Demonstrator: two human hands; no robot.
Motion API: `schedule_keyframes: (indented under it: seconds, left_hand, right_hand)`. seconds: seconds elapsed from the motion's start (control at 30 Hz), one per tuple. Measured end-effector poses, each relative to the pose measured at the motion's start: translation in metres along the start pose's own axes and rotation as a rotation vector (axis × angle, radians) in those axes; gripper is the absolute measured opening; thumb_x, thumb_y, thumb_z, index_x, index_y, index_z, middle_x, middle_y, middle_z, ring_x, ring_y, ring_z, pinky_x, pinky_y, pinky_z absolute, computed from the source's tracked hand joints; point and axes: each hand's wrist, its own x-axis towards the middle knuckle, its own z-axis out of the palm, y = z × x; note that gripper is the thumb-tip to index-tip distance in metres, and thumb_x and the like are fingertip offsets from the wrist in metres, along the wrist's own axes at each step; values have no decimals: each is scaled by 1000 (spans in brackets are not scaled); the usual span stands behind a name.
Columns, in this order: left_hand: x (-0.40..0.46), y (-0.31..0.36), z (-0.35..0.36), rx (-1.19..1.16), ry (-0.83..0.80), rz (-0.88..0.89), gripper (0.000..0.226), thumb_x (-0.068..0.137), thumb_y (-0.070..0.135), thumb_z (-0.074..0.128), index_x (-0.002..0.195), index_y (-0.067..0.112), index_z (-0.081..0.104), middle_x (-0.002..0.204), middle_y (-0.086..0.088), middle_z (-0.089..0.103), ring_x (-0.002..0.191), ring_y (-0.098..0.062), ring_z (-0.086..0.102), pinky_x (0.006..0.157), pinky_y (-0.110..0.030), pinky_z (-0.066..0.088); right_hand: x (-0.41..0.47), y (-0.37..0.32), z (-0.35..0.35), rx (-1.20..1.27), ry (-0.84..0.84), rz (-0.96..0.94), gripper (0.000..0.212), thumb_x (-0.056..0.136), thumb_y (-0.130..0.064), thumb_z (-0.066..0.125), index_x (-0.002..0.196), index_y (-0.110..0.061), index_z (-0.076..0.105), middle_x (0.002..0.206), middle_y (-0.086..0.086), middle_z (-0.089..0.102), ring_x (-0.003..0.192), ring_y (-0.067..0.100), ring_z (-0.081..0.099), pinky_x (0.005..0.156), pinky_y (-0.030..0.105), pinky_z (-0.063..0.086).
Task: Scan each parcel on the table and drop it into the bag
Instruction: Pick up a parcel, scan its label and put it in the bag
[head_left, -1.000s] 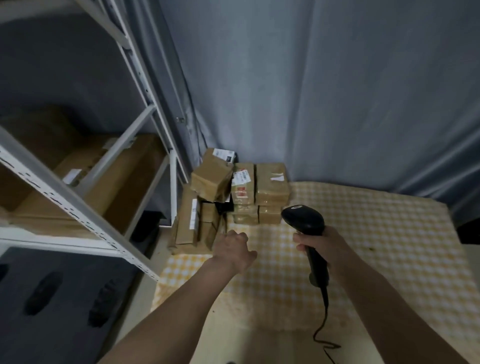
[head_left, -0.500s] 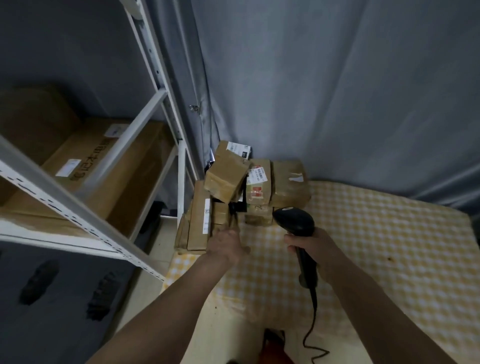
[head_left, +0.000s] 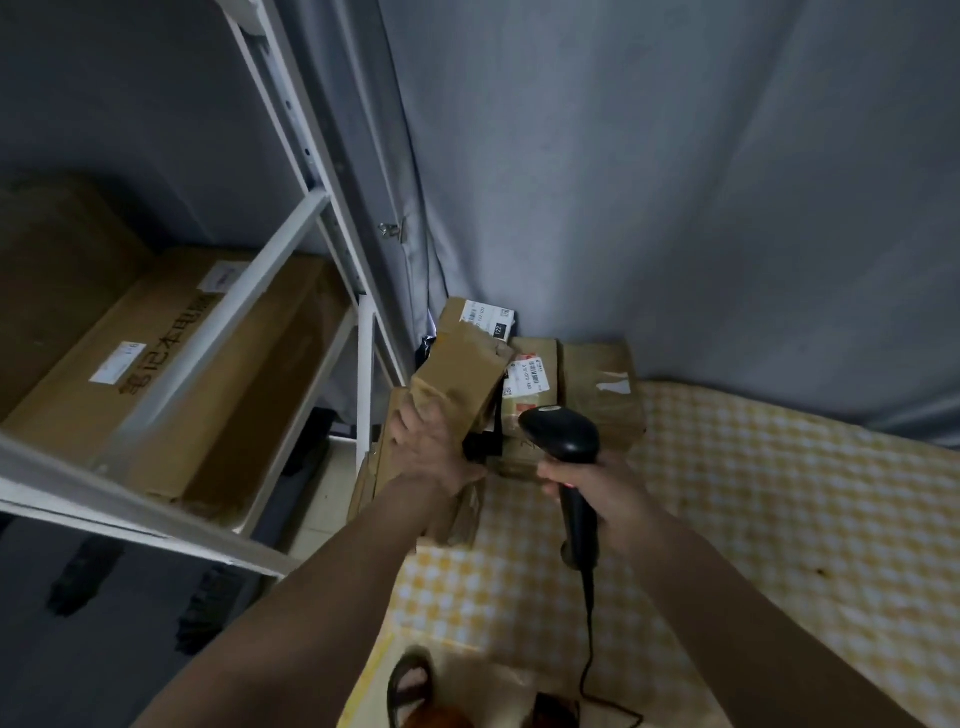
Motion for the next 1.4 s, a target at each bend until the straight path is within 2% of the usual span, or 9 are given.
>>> schedule_keyframes:
  seconds: [0.17,0.4,0.57,0.77,0.93,1.03,1.1,1.27,1.4]
  left_hand:
    - [46,9,-4,-25,16,-18,130,62,58,82,152,26,-5,160,-12,-8,147,-35,2,116,-47,22]
    - [97,2,19,-170,92,39,135,54,59,84,151,27,-4,158,-16,4,143,-40,14,112,-52,31]
    - [110,-19,30,-187,231,195,121,55,72,69,149,22,12,132,-17,36,117,-35,43,93,-44,46]
    - [116,-28,18,-353,191,179,120,47,78,66,144,29,16,132,-12,32,116,-37,42,93,-53,47]
    - [104,-42,-11,-1000,-129,-3,110,49,60,82,143,36,30,142,-3,34,125,-28,43,98,-50,49]
    - [91,-56,-35,-1726,-620,-200,70,71,38,78,134,22,50,135,-15,52,118,-39,54,89,-57,53]
    - [81,-67,-45,-1963,-862,-194,58,82,41,67,135,22,51,136,-19,52,121,-44,52,96,-61,45]
    - [70,-81,-45,-2061,-1073,-174,78,73,57,67,138,16,50,141,-23,48,125,-44,49,99,-54,45]
    - [65,-89,-45,-2001,-1141,-133,95,57,51,82,138,13,51,142,-24,48,123,-44,52,98,-53,46]
  right_hand:
    - [18,-7,4,-6,21,-18,14,79,-7,73,92,-5,67,91,17,66,89,31,65,91,43,49]
    - [39,1,22,40,127,3,8,77,0,72,81,-1,66,77,16,58,79,31,54,76,40,44]
    - [45,0,39,72,210,18,9,79,1,70,86,3,65,76,15,59,79,30,57,75,38,45]
    - [45,-3,51,129,283,18,19,80,-3,72,97,-1,65,84,14,63,82,26,61,77,37,47]
    - [45,-13,59,165,359,-27,28,78,-8,74,104,-2,66,90,15,66,89,30,63,83,43,49]
    - [42,-24,70,212,371,-62,19,78,-12,75,97,-11,71,90,9,68,92,28,62,90,45,47]
    - [39,-32,78,268,359,-105,11,77,-12,76,87,-16,73,87,4,70,93,25,62,90,42,45]
    - [36,-44,96,369,349,-180,31,80,-8,72,110,-5,65,85,4,65,88,23,60,75,34,46]
    - [28,-48,109,435,291,-230,28,81,-4,70,108,-9,65,86,4,69,85,21,64,66,27,49]
